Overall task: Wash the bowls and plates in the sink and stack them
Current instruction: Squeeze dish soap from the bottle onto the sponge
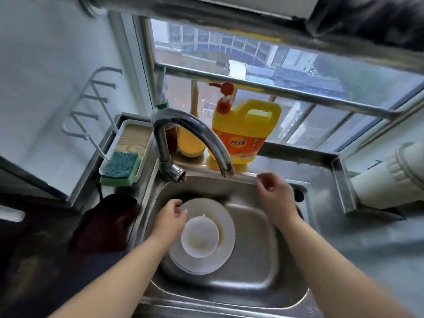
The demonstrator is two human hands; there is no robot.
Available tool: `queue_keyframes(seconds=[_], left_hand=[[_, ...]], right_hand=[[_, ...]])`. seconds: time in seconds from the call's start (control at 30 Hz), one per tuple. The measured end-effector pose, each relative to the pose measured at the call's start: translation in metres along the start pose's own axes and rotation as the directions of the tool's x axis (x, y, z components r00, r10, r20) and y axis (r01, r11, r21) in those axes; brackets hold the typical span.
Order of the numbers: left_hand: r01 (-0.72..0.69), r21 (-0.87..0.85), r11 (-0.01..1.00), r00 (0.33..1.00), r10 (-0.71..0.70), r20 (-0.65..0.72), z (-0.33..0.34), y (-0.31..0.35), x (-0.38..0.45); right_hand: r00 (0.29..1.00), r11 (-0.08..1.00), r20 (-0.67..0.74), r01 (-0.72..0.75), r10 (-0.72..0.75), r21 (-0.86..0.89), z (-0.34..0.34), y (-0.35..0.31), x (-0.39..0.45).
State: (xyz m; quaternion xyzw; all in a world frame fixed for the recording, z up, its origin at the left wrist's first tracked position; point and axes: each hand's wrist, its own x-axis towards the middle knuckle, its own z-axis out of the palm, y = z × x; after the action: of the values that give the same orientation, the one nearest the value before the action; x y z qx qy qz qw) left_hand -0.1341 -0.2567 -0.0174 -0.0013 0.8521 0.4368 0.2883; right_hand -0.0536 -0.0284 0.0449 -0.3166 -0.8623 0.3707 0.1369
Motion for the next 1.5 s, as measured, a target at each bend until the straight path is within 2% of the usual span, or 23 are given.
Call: queue_keyframes(seconds=[0.07,0.13,0.2,0.23,0.3,0.37,0.6,0.8,0.9,1.0,1.13,1.23,1.33,1.5], left_hand=[[-0.042,0.014,0.999,0.999,0.043,-0.014,-0.007,0.015,-0.002],[-0.079,0.011,0.997,0.996,0.079,-0.030,-0.011,0.028,-0.005],[-0.110,0.009,0.994,0.993,0.111,-0.049,-0.013,0.038,-0.011],[-0.124,0.010,0.992,0.991,0.124,-0.058,-0.013,0.042,-0.014],[-0.136,0.004,0.991,0.987,0.136,-0.083,-0.010,0.049,-0.022],[-0.150,-0.016,0.989,0.983,0.147,-0.107,-0.007,0.054,-0.032],[-0.203,-0.024,0.979,0.974,0.200,-0.104,0.008,0.061,-0.056],[-0.172,-0.033,0.985,0.981,0.169,-0.091,0.024,0.047,-0.065],[-0.137,-0.020,0.990,0.989,0.135,-0.062,0.037,0.037,-0.070],[-0.066,-0.051,0.996,0.997,0.064,-0.035,0.053,0.025,-0.073],[0.034,-0.179,0.983,0.999,-0.035,-0.002,0.072,0.014,-0.080],[0.098,-0.251,0.963,0.995,-0.096,0.019,0.080,0.008,-0.084],[0.162,-0.301,0.940,0.987,-0.161,0.028,0.087,0.002,-0.085],[0.260,-0.419,0.870,0.965,-0.249,0.082,0.097,0.002,-0.083]], right_hand=[[0.953,0.971,-0.189,0.227,-0.236,-0.070,-0.027,-0.032,0.029],[0.866,0.907,-0.274,0.380,-0.418,-0.183,-0.046,-0.058,0.057],[0.825,0.827,-0.174,0.477,-0.538,-0.299,-0.054,-0.076,0.083],[0.830,0.800,-0.093,0.493,-0.551,-0.340,-0.054,-0.082,0.094],[0.875,0.801,0.040,0.460,-0.483,-0.384,-0.052,-0.089,0.108],[0.905,0.827,0.084,0.417,-0.417,-0.379,-0.050,-0.090,0.112],[0.900,0.779,0.161,0.433,-0.406,-0.454,-0.061,-0.078,0.097],[0.912,0.883,0.017,0.402,-0.410,-0.244,-0.103,-0.058,0.048],[0.944,0.920,0.096,0.331,-0.317,-0.209,-0.123,-0.033,0.022],[0.958,0.954,0.212,0.234,-0.194,-0.185,-0.112,0.005,-0.006],[0.927,0.960,0.375,0.083,0.023,-0.267,-0.069,0.051,-0.040],[0.892,0.956,0.436,0.015,0.120,-0.294,-0.046,0.071,-0.055],[0.869,0.967,0.472,-0.031,0.151,-0.252,-0.034,0.075,-0.061],[0.838,0.968,0.532,0.018,0.121,-0.249,-0.024,0.072,-0.064]])
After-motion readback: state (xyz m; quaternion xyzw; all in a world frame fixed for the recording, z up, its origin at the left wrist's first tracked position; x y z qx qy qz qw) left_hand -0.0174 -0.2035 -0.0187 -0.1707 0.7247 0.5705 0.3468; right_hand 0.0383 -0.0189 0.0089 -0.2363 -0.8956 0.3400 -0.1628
